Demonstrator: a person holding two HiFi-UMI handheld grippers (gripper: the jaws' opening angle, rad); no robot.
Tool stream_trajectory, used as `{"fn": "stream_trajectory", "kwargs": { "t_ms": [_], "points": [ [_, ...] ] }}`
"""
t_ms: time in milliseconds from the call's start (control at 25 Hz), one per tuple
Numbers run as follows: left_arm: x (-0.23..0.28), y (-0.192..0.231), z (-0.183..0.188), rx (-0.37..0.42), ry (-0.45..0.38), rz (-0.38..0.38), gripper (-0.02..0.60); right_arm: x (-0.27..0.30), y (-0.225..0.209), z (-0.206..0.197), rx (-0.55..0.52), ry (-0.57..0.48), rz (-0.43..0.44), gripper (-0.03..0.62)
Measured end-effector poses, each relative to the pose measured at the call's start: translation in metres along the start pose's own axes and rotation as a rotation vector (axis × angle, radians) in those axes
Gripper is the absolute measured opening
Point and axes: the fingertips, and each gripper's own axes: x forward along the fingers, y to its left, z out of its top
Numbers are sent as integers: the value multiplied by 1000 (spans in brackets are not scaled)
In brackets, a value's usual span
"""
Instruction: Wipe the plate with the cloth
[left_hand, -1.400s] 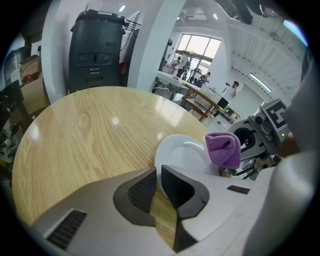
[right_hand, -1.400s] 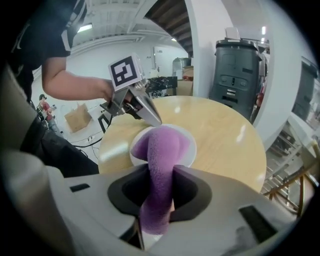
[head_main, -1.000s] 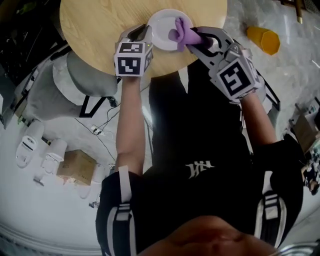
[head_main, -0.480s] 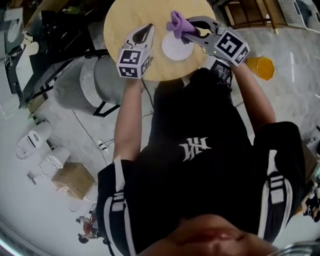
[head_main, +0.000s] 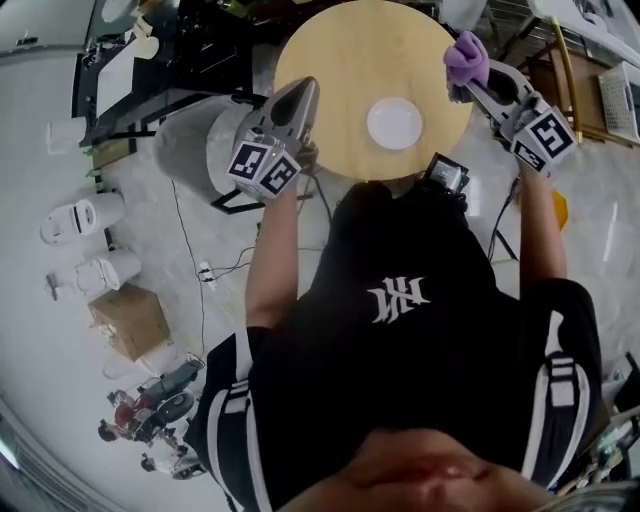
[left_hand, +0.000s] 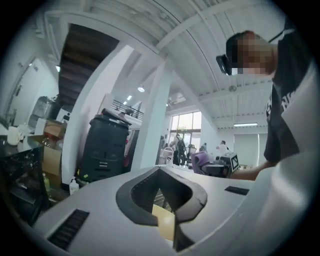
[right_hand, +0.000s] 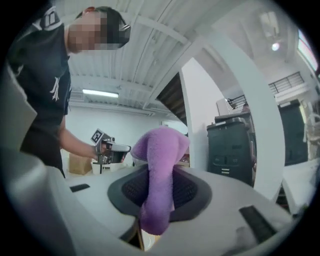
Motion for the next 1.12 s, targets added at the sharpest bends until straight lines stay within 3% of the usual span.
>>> {"fn": "stream_trajectory", "kwargs": {
  "t_ms": [160, 320, 480, 640, 880, 1120],
  "points": [
    [-27, 11, -1, -111, -44, 76, 9, -5, -3, -7, 57, -71, 34, 94],
    [-44, 13, -12, -129, -24, 96, 13, -7, 13, -18, 63, -67, 67, 92],
    [-77, 4, -24, -145, -30, 21, 14, -11, 48, -23, 44, -9, 22, 94],
    [-103, -3, -29, -145, -33, -51, 14, -27, 80, 6, 18, 1, -64, 94],
    [-136, -37, -24, -48, -57, -238, 14, -61, 135, 31, 28, -38, -187, 94],
    [-154, -43, -34, -40, -108, -279, 14, -71, 174, 12, 55, -16, -218, 94]
  ]
}}
